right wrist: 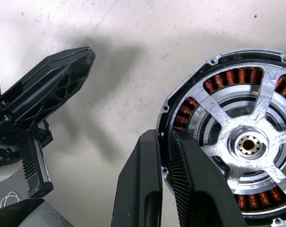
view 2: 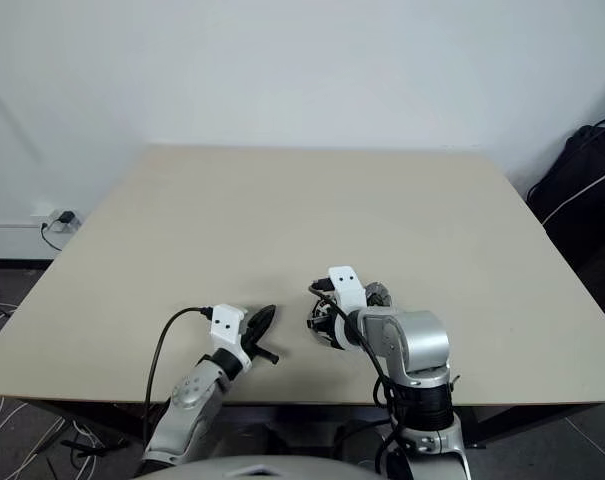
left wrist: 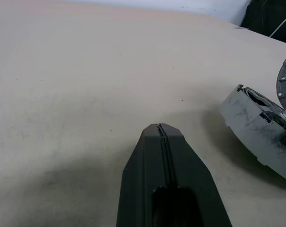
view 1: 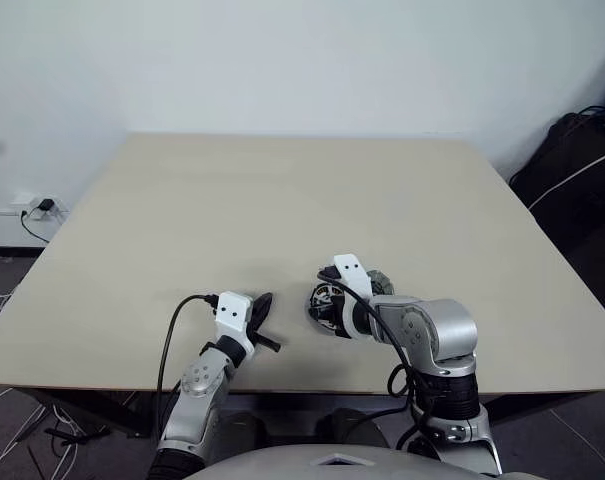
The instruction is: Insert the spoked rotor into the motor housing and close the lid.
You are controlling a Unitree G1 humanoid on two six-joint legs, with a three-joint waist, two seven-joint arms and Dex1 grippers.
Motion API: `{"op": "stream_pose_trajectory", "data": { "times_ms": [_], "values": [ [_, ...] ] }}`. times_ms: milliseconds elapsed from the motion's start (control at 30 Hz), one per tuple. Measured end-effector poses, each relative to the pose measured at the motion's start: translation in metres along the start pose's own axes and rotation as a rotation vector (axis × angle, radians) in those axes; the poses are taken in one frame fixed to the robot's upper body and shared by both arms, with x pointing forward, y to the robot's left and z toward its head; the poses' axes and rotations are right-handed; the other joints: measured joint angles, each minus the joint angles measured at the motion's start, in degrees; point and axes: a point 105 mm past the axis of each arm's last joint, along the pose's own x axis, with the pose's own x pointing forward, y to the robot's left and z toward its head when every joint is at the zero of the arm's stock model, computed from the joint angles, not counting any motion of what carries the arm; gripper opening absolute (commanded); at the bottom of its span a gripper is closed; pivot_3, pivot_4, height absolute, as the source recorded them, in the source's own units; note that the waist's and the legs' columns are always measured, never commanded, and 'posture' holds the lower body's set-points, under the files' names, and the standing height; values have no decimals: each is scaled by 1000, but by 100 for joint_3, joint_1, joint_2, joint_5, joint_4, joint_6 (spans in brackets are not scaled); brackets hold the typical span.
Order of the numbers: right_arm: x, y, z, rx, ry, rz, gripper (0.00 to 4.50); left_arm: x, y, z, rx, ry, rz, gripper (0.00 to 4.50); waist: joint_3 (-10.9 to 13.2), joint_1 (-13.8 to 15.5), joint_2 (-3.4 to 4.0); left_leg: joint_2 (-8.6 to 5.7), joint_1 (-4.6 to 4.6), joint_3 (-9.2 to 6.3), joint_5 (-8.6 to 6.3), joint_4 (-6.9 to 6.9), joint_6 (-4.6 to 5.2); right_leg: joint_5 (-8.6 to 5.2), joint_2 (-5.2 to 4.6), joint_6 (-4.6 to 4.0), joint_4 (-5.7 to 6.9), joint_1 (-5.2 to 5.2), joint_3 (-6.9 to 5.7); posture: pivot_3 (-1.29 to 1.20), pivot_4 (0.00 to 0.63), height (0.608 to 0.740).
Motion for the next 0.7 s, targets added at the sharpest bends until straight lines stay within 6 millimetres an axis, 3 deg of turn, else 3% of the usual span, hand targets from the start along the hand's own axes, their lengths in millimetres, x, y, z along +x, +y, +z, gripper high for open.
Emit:
{"op": "stream_pose_trajectory", "data": {
  "times_ms": [100, 400, 500, 600, 700],
  "values": [
    [3, 3, 2, -10, 17, 8, 49, 0, 0, 0, -1, 1, 0, 0, 0, -32, 0, 1, 6, -1, 1, -4, -2, 5, -13, 0, -1, -2, -29, 0, 0, 740],
    [24, 17, 13, 3, 61, 42, 2935, 0, 0, -1, 0, 2, -2, 0, 21, -21, 34, 7, 6, -2, 5, -7, -8, 6, -16, -23, -1, -16, -59, 0, 0, 740],
    [25, 25, 25, 12, 18, 73, 2935, 0, 0, -1, 0, 2, -3, 0, 21, -30, 34, 6, -2, 0, 8, -7, -12, 19, -14, -43, -5, -20, -58, 0, 0, 740],
    [23, 46, 41, 20, -41, 169, 2935, 0, 0, 0, 1, 2, -5, 0, 21, -23, 34, 6, -9, 0, 8, -14, -13, 18, -11, -35, -8, -26, -60, 0, 0, 740],
    [10, 53, 59, 41, -140, 265, 2935, -1, 0, -1, 2, 5, -9, 0, 22, 46, 33, 4, -12, -3, 1, -14, -1, 14, -15, -30, -19, -24, -67, 0, 0, 740]
  ]
}}
